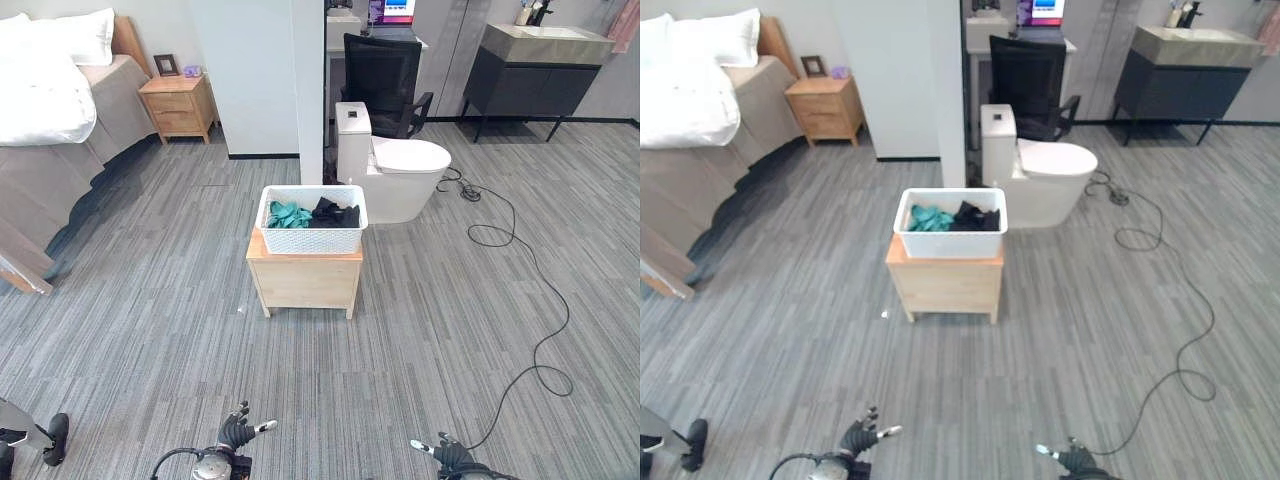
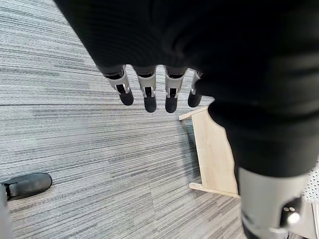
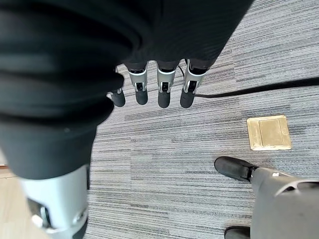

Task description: Grab the laundry basket,head to the washer,open it,put in the laundry and shut it.

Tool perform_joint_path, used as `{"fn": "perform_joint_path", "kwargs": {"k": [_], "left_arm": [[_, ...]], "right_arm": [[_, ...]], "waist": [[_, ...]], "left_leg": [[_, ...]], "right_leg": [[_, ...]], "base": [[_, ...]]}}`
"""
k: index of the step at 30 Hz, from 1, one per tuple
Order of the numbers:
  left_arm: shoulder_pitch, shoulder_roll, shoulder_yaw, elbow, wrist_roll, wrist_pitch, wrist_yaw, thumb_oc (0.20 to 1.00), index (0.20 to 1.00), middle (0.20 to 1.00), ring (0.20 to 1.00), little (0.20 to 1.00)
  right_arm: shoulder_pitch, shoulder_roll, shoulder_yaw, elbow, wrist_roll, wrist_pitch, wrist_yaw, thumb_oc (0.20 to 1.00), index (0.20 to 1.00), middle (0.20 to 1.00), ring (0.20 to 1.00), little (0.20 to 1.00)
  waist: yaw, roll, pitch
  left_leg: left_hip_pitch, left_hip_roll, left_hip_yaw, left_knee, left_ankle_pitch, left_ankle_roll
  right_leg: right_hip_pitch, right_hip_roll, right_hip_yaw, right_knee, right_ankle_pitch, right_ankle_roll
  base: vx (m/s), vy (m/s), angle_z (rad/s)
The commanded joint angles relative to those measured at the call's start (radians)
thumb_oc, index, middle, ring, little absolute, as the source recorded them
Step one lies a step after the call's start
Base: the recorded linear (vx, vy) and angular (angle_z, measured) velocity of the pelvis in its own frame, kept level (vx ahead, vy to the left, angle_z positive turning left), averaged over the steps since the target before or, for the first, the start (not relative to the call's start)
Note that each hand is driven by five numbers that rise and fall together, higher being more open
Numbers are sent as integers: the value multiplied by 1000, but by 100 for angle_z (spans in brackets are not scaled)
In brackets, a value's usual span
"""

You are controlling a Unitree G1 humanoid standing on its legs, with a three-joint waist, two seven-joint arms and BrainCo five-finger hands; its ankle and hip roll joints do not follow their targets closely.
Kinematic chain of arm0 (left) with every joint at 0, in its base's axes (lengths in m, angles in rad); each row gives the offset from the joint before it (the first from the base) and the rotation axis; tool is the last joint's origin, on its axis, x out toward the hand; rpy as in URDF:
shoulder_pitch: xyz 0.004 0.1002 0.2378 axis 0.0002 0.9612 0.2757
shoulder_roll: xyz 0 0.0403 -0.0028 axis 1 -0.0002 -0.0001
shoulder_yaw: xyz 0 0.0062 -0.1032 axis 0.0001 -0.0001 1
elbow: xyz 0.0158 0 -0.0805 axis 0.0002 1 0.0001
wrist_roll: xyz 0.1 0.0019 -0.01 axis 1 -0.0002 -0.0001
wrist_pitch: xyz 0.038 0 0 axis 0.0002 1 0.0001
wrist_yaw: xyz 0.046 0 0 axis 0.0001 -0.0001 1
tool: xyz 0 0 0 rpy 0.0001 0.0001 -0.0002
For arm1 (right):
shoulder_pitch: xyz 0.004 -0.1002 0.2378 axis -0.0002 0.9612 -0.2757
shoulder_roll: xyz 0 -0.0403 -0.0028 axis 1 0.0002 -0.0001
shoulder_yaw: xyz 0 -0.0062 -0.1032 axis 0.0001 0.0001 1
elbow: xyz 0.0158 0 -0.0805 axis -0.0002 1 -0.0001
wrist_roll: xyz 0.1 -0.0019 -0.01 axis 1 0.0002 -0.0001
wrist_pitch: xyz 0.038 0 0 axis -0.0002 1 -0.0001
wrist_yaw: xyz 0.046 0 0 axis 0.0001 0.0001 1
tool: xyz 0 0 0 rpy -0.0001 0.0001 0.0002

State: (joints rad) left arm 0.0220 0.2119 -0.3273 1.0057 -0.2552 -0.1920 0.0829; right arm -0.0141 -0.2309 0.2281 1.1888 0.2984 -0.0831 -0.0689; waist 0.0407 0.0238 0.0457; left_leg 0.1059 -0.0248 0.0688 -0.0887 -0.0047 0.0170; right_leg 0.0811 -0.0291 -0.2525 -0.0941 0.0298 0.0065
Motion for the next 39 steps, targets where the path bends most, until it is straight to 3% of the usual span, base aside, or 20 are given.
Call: {"fn": "perform_joint_path", "kwargs": {"k": [1,29,39], "left_arm": [[-60,6,-6,60,31,-28,1,1000,1000,1000,1000,1000],[-49,-7,21,149,31,-17,-11,1000,1000,1000,1000,1000],[-29,14,50,103,0,-17,-14,1000,1000,1000,1000,1000]], "right_arm": [[-34,3,46,53,-20,-5,7,1000,1000,1000,1000,1000],[-25,-5,42,55,-33,-7,15,1000,1000,1000,1000,1000],[-15,-27,40,-41,-34,-16,17,1000,1000,1000,1000,1000]], "waist": [[0,-27,-27],[2,-22,-28],[5,-23,-16]], "left_leg": [[-40,56,-8,1,-25,-55],[-31,61,-9,1,-21,-60],[-28,72,-6,1,-18,-65]], "right_leg": [[39,-115,-1,7,-47,107],[53,-110,-7,7,-56,103],[52,-101,-4,7,-59,98]], "base": [[0,0,0],[0,0,0],[5,-18,0]]}}
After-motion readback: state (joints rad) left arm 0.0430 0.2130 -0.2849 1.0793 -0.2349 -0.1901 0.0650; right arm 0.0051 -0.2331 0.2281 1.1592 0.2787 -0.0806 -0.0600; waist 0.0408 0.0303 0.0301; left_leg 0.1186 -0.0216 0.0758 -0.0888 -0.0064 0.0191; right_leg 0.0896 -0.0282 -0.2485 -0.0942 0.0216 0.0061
